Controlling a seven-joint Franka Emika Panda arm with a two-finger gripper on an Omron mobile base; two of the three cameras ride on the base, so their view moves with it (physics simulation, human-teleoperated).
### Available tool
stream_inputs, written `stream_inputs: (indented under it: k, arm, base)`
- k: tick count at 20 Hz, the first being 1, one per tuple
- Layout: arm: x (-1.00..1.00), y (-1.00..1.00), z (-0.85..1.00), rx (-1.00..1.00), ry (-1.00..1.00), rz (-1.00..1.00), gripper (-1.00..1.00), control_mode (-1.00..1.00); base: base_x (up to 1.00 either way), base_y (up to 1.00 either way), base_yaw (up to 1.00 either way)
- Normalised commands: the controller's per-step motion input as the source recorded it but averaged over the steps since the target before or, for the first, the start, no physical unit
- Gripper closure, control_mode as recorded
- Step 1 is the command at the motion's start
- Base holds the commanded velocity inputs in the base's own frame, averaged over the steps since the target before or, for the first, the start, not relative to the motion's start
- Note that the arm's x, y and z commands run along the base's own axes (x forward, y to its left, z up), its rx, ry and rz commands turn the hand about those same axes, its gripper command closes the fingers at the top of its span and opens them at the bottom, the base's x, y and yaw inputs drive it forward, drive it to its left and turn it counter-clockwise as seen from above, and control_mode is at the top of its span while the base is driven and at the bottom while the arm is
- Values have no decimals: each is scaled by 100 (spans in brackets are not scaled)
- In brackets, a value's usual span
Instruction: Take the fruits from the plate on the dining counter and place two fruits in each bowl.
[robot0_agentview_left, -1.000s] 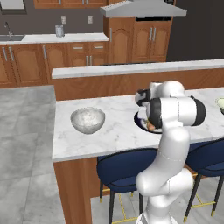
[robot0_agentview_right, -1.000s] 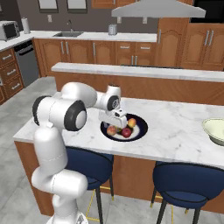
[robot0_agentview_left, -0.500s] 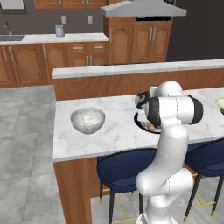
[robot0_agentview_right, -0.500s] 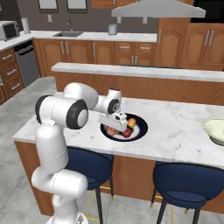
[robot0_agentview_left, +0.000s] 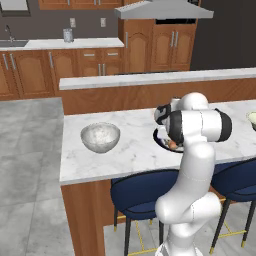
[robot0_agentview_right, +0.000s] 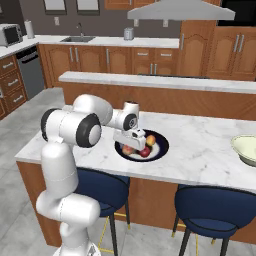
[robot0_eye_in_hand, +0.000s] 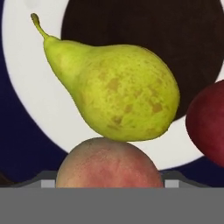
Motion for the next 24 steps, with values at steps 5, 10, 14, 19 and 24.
stream_inputs:
  k: [5,10,14,19,24]
  arm:
    - [0,31,65,0,-1,8,100,-100]
    - [20,73,100,2,-8,21,100,-100]
    - [39,100,75,4,-5,26,100,-100]
    - [24,100,31,0,-1,37,100,-100]
    - [25,100,-4,-2,-1,32,100,-100]
  base:
    - [0,0,0]
    - [0,0,0]
    - [0,0,0]
    - [0,0,0]
    - [0,0,0]
